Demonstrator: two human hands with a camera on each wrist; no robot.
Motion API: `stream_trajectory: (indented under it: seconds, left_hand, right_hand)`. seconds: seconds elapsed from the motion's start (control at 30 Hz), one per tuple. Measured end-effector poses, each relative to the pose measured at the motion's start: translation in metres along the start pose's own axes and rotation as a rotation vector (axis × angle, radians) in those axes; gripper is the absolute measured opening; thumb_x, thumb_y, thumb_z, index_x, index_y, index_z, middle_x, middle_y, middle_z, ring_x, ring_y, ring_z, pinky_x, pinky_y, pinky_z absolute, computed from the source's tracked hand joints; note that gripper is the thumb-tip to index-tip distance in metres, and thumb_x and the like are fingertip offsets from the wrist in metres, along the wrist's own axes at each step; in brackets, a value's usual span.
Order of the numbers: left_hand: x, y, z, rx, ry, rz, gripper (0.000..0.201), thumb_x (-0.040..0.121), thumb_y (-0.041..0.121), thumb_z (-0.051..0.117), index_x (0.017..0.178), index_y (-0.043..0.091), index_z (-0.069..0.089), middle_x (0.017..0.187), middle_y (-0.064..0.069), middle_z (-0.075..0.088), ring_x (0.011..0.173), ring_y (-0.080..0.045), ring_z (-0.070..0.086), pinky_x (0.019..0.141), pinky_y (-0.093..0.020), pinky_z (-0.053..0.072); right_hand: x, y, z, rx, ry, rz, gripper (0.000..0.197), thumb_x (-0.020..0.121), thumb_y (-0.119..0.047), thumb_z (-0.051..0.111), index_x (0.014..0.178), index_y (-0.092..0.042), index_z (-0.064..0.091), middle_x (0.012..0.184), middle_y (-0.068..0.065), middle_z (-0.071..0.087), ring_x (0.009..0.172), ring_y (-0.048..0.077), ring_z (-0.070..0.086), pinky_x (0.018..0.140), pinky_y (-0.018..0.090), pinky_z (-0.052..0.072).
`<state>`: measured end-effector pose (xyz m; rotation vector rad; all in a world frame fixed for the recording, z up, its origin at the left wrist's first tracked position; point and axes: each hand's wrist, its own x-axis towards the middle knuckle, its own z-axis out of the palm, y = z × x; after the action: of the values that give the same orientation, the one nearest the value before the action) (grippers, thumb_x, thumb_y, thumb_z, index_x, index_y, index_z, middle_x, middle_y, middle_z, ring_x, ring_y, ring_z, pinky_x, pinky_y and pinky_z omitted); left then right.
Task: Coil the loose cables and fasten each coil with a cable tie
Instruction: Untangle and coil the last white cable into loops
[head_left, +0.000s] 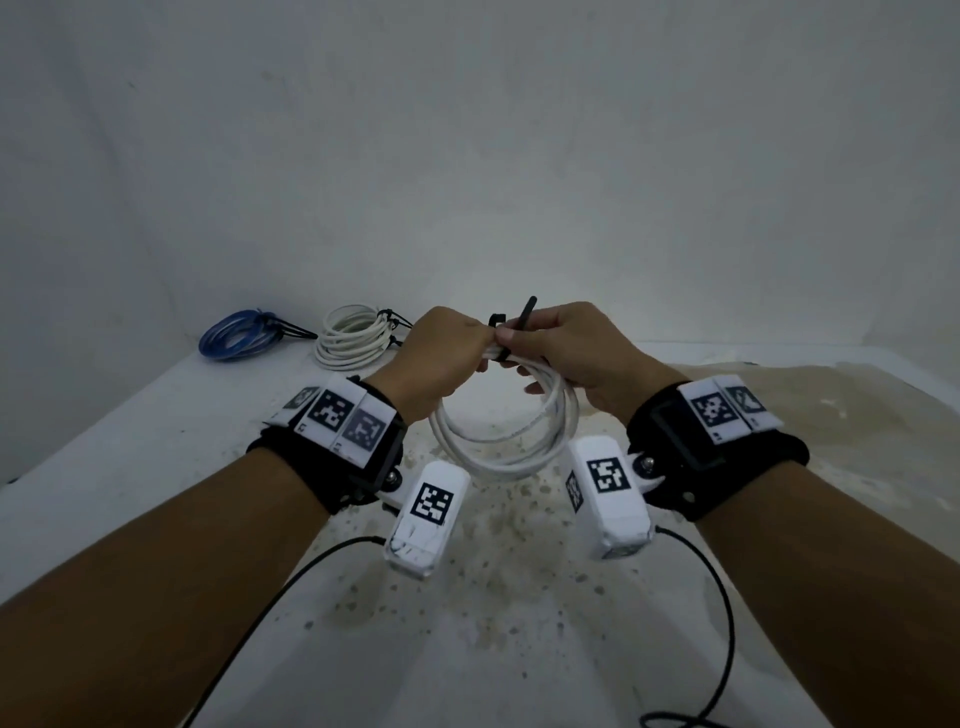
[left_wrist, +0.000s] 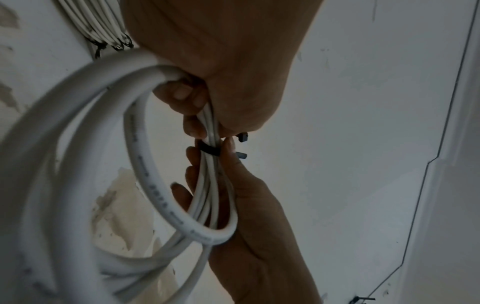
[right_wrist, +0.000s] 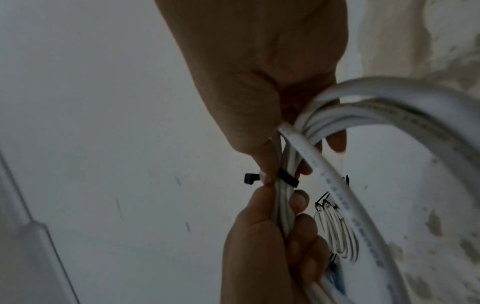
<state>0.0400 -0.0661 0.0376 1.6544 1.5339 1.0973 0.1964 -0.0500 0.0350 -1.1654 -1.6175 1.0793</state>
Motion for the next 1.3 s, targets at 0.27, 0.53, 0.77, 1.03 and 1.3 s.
stream_trajectory:
  seconds: [0.27, 0.53, 0.77, 1.03, 1.3]
  left_hand:
    - [0.0, -0.001, 0.007, 0.014, 0.039, -0.036, 0.024, 0.092, 0.013, 0.051, 0.073, 0.001, 0.061, 0.037, 0.008, 0.049, 0.032, -0.003, 0.039, 0.044, -0.024, 0.027]
    - [0.004, -0.014, 0.01, -0.032, 0.009, -0.13, 0.023, 0.09, 0.014, 0.052, 0.073, 0.001, 0.059, 0.056, -0.002, 0.055, 0.036, -0.009, 0.035, 0.039, -0.017, 0.024]
    - [0.024, -0.024, 0.021, -0.055, 0.034, -0.179, 0.024, 0.087, 0.015, 0.057, 0.064, 0.007, 0.06, 0.053, 0.001, 0.057, 0.036, -0.008, 0.039, 0.041, -0.018, 0.026]
    - [0.059, -0.049, 0.029, -0.106, 0.048, -0.263, 0.024, 0.086, 0.007, 0.054, 0.062, 0.006, 0.054, 0.054, -0.004, 0.056, 0.034, -0.012, 0.037, 0.039, -0.017, 0.025]
    - [0.074, -0.069, 0.041, -0.018, 0.021, -0.245, 0.027, 0.093, 0.015, 0.056, 0.067, 0.008, 0.056, 0.048, 0.006, 0.054, 0.027, 0.001, 0.042, 0.033, -0.014, 0.029]
  right_hand:
    - [0.006, 0.015, 0.015, -0.364, 0.347, -0.341, 0.015, 0.091, -0.02, 0.067, 0.103, -0.019, 0.077, 0.092, -0.004, 0.067, 0.088, 0.01, 0.063, 0.072, 0.011, 0.041]
    - [0.005, 0.018, 0.025, -0.398, 0.252, -0.189, 0.035, 0.1, -0.019, 0.056, 0.125, 0.005, 0.05, 0.091, 0.02, 0.068, 0.092, 0.034, 0.063, 0.076, 0.037, 0.047]
    - [0.022, 0.017, 0.027, -0.375, 0.405, -0.171, 0.017, 0.078, -0.035, 0.081, 0.078, -0.021, 0.073, 0.077, -0.002, 0.072, 0.078, 0.014, 0.069, 0.073, 0.027, 0.051]
    - [0.047, 0.043, 0.034, -0.74, 0.247, -0.22, 0.015, 0.09, -0.014, 0.064, 0.094, -0.013, 0.079, 0.083, 0.005, 0.072, 0.084, 0.024, 0.066, 0.068, 0.027, 0.045]
    - [0.062, 0.071, 0.039, -0.519, 0.381, -0.244, 0.018, 0.083, -0.02, 0.078, 0.092, -0.016, 0.064, 0.071, -0.005, 0.067, 0.069, 0.009, 0.064, 0.062, 0.013, 0.045]
